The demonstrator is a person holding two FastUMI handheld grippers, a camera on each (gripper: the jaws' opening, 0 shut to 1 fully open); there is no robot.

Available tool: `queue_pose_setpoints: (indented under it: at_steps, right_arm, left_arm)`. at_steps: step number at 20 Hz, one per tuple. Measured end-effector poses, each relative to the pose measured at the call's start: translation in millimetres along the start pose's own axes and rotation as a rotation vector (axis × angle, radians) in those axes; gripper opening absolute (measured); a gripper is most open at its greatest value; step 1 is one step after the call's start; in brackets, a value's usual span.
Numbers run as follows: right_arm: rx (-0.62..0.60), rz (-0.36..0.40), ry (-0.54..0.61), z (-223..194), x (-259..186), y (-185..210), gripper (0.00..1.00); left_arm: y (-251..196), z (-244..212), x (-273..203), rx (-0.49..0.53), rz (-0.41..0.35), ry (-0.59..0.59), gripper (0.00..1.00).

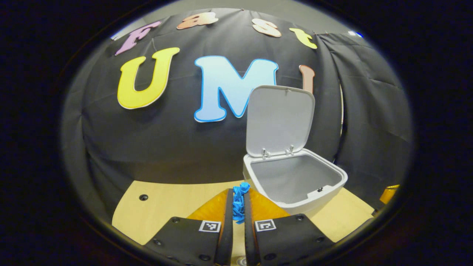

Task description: Press the lid of the desktop garbage bin to open it, pick up the crumpled paper on the desktop and throw it into the bin, then pick up the pop can on the desktop and drop it into the bin, and finally close the garbage bin lid.

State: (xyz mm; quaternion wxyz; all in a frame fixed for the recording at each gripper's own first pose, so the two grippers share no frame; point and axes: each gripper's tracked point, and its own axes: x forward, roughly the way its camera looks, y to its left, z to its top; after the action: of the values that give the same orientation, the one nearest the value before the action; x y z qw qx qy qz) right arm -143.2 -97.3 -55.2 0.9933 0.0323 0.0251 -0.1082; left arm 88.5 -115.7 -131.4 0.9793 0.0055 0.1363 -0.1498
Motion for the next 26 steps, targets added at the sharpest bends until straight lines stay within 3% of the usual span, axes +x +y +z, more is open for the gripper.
queue_pose_setpoints:
  at_steps: [8,20,22,23,24,26]
  right_arm:
    - [0.009,-0.047,0.001,-2.9,-10.1,-24.0,0.01]
    - [0.066,-0.126,0.029,-17.0,-19.2,-67.5,0.01]
    - [0.069,-0.125,0.033,-16.6,-14.5,-69.0,0.01]
    - [0.068,-0.122,0.035,-17.0,-13.0,-68.9,0.01]
    - [0.065,-0.119,0.036,-17.1,-12.3,-68.0,0.01]
    - [0.06,-0.111,0.04,-17.0,-9.2,-66.8,0.01]
  left_arm:
    - [-41.7,15.0,12.0,0.015,-0.067,-0.021,0.19]
    - [-71.3,15.8,37.9,0.029,-0.093,-0.024,0.19]
    - [-73.5,15.2,39.7,0.036,-0.096,-0.022,0.24]
    - [-75.0,14.8,41.3,0.037,-0.099,-0.022,0.34]
    - [-73.1,15.5,42.0,0.037,-0.089,-0.023,0.36]
    - [-76.6,15.5,43.9,0.03,-0.097,-0.025,0.66]
